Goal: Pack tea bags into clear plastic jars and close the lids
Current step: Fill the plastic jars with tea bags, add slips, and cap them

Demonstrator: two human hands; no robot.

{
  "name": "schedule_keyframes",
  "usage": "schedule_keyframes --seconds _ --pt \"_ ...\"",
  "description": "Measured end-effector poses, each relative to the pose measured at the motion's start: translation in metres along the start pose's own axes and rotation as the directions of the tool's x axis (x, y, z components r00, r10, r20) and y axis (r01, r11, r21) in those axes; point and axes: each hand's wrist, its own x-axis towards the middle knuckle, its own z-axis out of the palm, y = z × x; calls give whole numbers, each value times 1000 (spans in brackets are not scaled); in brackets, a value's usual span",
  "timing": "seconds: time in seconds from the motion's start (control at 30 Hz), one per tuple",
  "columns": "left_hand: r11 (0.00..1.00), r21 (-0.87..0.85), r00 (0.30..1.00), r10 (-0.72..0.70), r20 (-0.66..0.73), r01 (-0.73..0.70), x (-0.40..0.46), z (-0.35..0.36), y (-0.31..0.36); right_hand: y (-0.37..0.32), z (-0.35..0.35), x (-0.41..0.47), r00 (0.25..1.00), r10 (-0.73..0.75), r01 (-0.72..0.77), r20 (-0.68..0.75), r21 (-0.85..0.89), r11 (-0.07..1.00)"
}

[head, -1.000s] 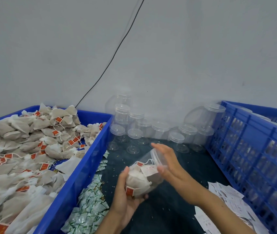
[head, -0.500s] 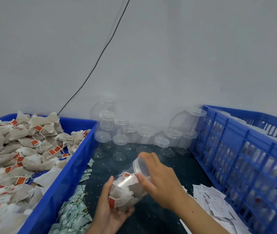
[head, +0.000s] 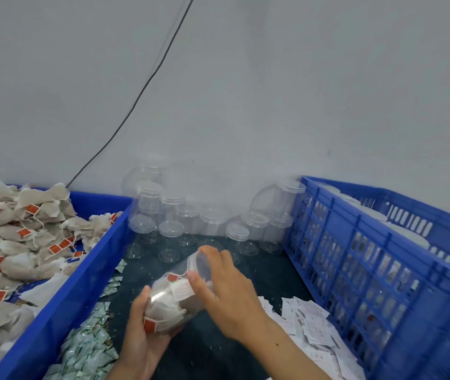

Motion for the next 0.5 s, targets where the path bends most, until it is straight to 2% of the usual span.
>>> schedule_keyframes --seconds 0.1,0.2,0.37,0.5 --pt "998 -41 998 -54 27 55 -7 7 -1 -4 -17 -2 996 -33 41 80 -93 995" --pt "994 -62 996 -90 1 90 -10 17 -4 -5 -27 -5 994 3 11 112 -121 993" --pt "989 -44 990 -139 17 139 -4 44 2 -1 -52 -9 1000 8 -6 14 -156 988" --pt "994 -8 994 -112 3 112 0 68 -2 1 -71 -14 997 22 -35 -69 -203 979"
